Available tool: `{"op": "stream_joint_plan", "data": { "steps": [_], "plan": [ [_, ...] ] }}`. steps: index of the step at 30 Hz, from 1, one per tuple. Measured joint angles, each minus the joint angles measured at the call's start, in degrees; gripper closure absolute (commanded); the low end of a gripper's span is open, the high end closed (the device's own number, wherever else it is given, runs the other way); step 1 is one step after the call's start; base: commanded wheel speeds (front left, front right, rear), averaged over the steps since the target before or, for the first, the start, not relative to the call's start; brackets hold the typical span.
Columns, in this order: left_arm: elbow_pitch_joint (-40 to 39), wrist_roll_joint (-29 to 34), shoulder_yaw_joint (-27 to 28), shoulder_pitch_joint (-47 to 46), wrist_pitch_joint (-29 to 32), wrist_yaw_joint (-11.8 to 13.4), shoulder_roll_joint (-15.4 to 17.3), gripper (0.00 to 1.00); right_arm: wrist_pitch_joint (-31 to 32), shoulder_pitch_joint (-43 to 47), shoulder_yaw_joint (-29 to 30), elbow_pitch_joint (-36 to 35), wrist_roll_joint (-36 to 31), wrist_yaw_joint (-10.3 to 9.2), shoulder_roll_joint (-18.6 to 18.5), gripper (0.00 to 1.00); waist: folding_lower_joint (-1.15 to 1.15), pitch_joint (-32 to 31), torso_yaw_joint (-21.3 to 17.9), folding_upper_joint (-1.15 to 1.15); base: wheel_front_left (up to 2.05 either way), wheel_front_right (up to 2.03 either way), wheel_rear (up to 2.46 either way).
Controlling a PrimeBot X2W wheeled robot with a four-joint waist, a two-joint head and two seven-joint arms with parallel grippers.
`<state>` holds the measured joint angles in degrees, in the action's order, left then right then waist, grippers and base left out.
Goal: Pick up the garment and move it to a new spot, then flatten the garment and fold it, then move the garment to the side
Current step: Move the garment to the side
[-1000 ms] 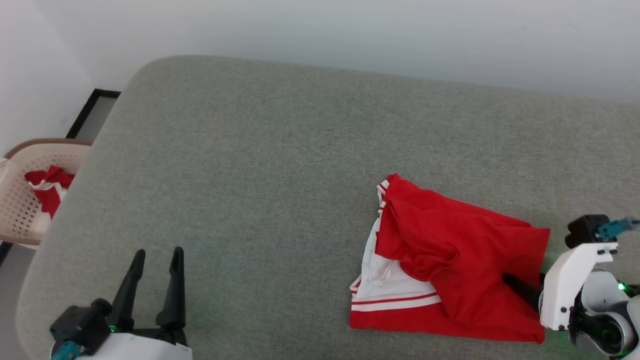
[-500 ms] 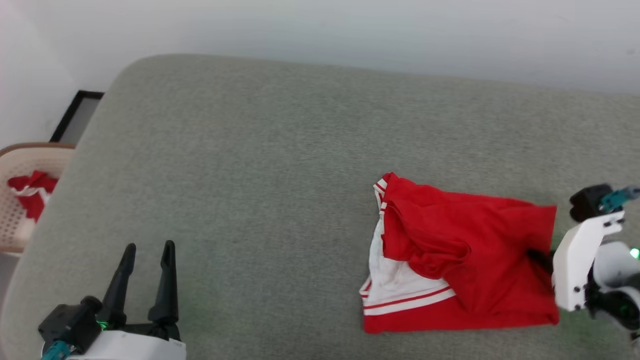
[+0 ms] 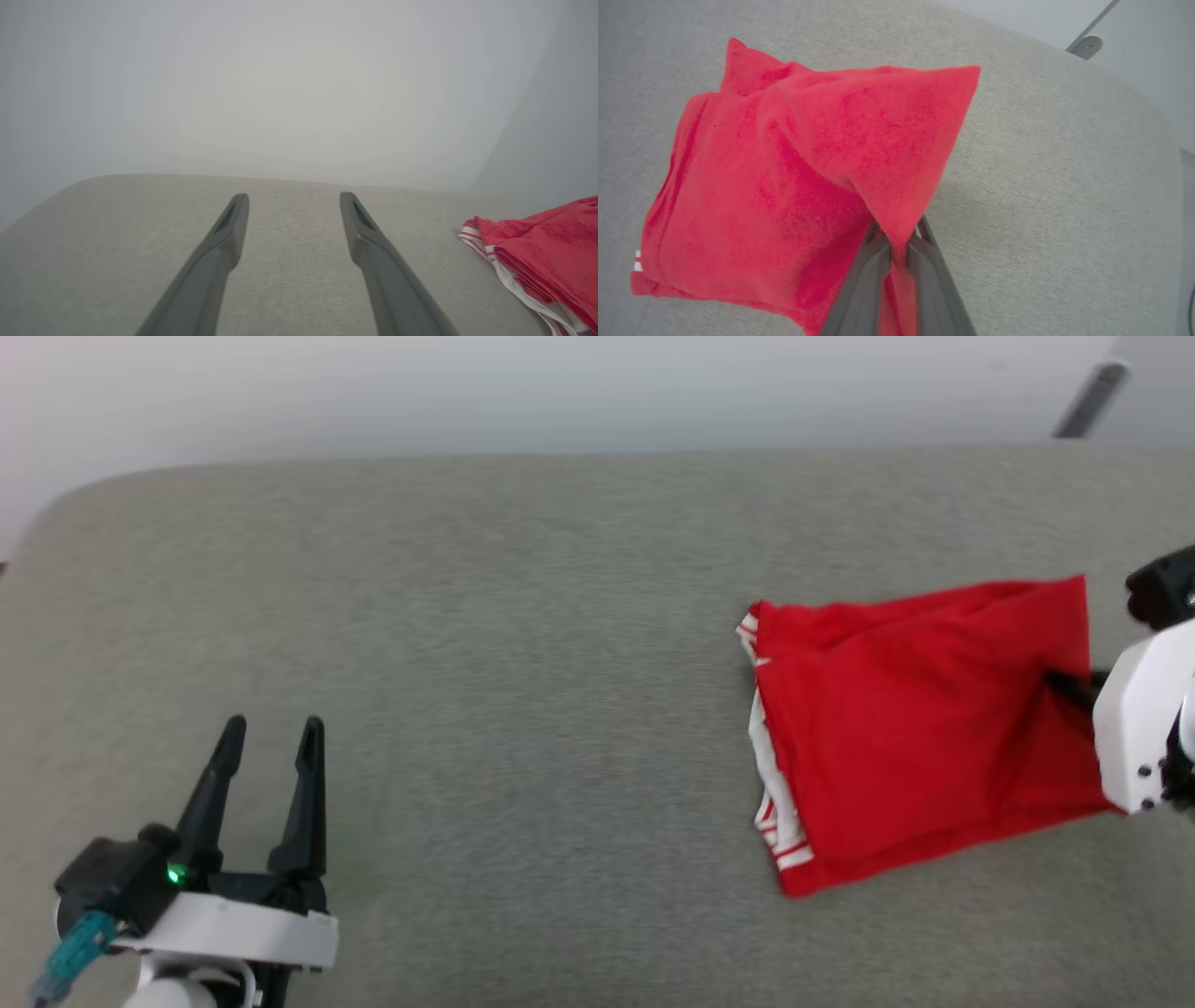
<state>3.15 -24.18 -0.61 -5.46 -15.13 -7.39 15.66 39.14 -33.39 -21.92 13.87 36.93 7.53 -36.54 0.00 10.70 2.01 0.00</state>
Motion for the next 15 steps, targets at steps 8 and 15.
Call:
{"op": "stream_joint_plan", "data": {
  "steps": [8,15],
  "plan": [
    [-0.4,-0.1,-1.8,-4.3,0.0,0.0,3.1,0.00,-6.2,-7.6,-4.4,2.7,-0.2,0.00,-4.3,1.00,0.00,2.3,-7.9,0.00,0.00,0.00,0.00],
    [-0.1,-0.4,-4.1,-8.1,0.0,0.0,5.4,0.00,-12.6,-13.5,-9.3,7.7,0.2,0.00,-8.3,1.00,0.00,6.2,-13.1,0.00,0.00,0.00,0.00]
  ]
}}
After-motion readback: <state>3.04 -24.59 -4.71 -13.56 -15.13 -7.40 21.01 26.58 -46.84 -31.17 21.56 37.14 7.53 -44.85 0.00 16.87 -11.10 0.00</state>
